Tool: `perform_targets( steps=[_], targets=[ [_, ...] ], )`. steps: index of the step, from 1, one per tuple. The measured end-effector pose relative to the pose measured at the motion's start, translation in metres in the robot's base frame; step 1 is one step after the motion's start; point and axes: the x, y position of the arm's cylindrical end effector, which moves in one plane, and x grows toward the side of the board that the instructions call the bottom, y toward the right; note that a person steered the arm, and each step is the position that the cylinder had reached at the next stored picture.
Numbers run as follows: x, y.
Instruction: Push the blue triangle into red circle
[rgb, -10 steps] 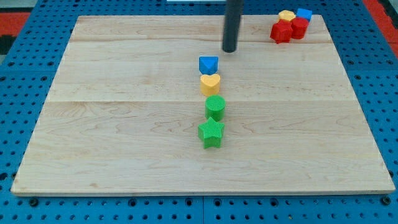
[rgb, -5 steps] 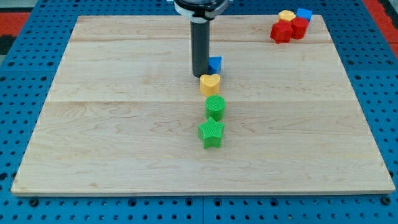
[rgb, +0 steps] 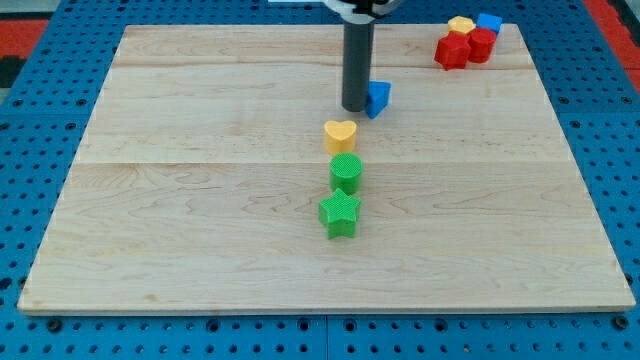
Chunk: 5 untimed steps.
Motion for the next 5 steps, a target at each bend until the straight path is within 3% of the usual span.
perform_targets(
  steps=[5],
  targets=[
    [-0.054,0.050]
  ],
)
